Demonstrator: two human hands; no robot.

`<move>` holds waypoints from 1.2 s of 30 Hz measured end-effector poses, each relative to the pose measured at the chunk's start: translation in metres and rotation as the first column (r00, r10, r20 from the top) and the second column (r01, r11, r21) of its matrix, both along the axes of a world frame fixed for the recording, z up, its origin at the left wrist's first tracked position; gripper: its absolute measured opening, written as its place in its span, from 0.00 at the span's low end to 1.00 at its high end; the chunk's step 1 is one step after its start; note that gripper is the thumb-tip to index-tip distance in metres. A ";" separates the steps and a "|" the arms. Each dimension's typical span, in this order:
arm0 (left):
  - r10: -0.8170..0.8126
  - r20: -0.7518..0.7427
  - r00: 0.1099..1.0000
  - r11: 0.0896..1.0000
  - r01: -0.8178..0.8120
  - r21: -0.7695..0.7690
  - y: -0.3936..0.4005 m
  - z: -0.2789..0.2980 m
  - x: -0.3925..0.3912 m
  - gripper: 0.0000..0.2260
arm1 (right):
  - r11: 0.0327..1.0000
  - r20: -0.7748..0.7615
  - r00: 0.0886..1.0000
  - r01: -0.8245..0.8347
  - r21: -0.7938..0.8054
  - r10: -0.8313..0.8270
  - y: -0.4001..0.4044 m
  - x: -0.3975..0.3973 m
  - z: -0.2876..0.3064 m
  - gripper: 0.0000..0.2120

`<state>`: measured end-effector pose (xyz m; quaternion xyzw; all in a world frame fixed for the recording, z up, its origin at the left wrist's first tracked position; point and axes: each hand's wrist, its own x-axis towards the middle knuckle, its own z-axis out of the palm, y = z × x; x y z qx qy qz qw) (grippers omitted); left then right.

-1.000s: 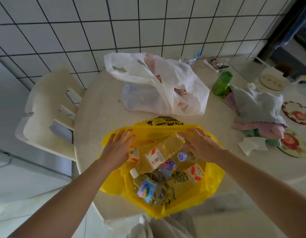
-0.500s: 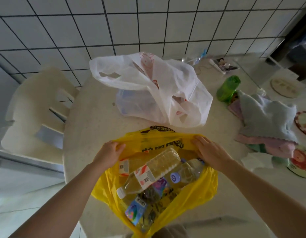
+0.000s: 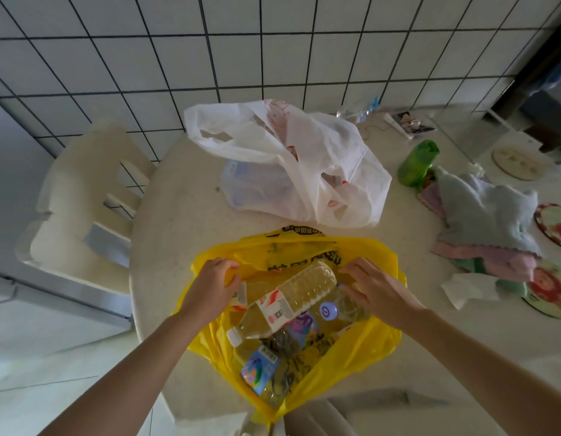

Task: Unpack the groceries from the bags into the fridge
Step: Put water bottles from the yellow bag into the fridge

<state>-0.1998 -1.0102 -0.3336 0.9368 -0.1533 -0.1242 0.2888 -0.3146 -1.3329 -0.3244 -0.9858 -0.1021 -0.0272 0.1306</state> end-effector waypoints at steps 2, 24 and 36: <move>-0.011 -0.020 1.000 0.999 0.011 -0.036 -0.001 0.003 -0.015 0.11 | 0.998 -0.070 0.997 0.030 0.061 -0.026 0.012 -0.011 0.002 0.25; 0.119 -0.338 0.934 0.993 -0.117 0.028 -0.023 -0.011 -0.079 0.35 | 0.942 -0.197 0.936 0.244 -0.230 -0.291 0.023 -0.037 -0.022 0.30; 0.146 -0.016 0.989 0.985 -0.144 0.098 -0.038 0.032 -0.080 0.33 | 0.925 -0.235 0.954 0.250 0.288 -0.185 -0.012 -0.050 -0.001 0.32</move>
